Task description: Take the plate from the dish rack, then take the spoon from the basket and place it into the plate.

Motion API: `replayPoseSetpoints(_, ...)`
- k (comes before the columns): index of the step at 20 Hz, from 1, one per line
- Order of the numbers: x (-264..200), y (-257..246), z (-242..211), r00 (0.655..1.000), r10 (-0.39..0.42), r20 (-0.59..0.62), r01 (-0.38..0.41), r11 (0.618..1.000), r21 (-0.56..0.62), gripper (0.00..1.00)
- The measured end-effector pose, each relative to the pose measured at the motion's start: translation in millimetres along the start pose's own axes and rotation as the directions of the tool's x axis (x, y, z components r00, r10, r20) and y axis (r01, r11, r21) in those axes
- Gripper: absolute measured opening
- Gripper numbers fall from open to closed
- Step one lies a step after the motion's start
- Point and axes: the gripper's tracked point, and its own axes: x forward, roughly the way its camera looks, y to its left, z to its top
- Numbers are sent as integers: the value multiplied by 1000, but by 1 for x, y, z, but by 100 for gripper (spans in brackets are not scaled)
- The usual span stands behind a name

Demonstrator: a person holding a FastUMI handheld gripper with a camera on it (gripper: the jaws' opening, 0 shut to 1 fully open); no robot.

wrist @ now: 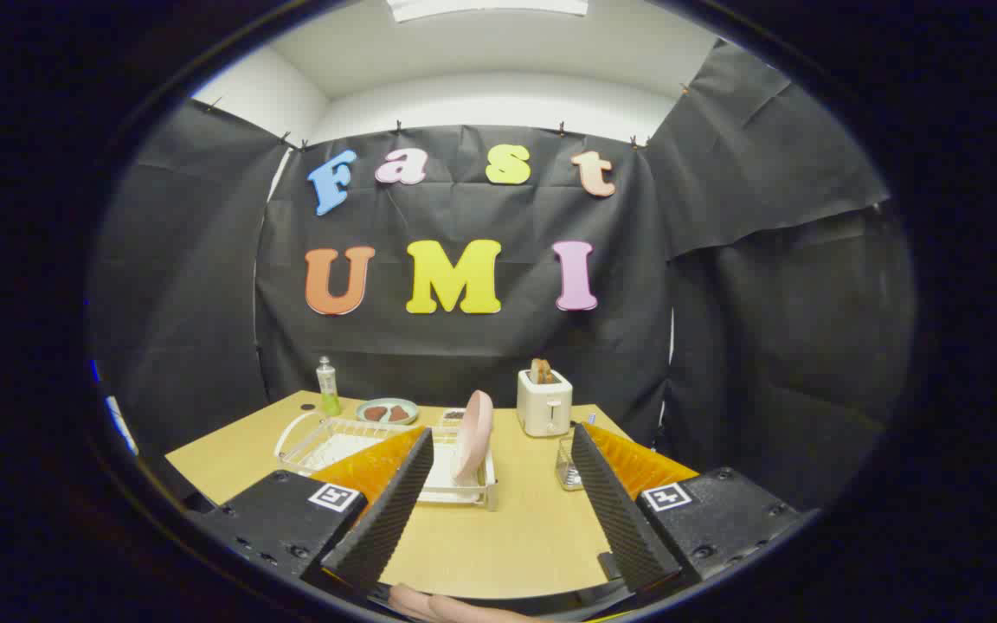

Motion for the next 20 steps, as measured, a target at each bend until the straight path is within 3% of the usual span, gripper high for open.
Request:
replayPoseSetpoints(7, 5, -17, -6, 997, -80, 16, 80, 997, -21, 100)
replayPoseSetpoints(13, 12, -23, -7, 994, -104, 16, 104, 995, -10, 100)
replayPoseSetpoints(20, 53, -8, -2, 998, -60, -31, 59, 998, -21, 100)
